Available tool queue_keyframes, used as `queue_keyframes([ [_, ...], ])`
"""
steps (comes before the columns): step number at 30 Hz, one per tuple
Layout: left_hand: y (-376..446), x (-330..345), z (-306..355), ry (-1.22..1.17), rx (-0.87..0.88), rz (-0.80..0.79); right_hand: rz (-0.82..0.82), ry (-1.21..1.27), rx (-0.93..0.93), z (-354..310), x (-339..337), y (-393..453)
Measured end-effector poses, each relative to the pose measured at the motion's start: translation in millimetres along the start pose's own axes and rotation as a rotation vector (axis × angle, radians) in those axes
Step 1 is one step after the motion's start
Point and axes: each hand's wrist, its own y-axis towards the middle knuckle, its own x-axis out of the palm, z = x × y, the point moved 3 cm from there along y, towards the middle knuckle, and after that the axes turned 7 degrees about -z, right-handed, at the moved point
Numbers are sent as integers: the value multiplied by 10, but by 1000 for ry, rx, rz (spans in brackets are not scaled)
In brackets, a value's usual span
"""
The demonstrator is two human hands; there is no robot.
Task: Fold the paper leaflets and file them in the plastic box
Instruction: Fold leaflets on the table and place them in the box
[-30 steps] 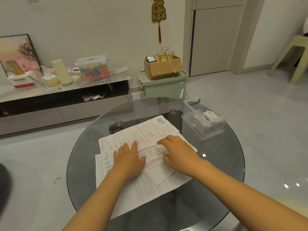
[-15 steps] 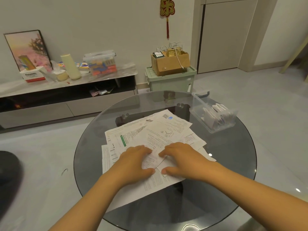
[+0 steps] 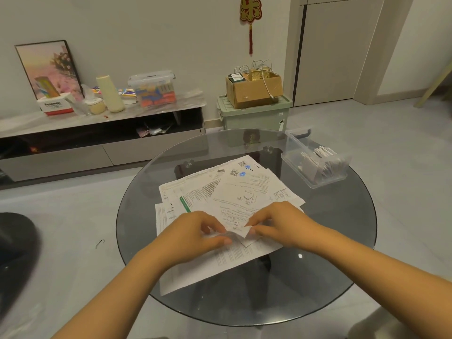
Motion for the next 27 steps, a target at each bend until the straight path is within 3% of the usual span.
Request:
queue_keyframes([
  [5,-5,-120,-71,-175,-6,-25,1,101,42,17,-97,-35],
  [8,-38,-209,-59,-398,16,-11,22,135,72,15,-175,-48],
  [14,61,-188,-133,-714,-28,33,148,285,172,58,-199,-38],
  [21,164,-139,-131,-775,-11,101,263,297,155,-6,-298,-59],
  [23,174,-138,-135,-813,36,56,281,330,164,-11,-323,-76],
  [27,146,-80,-83,-619,98,-40,291,352,176,-1,-303,-99],
])
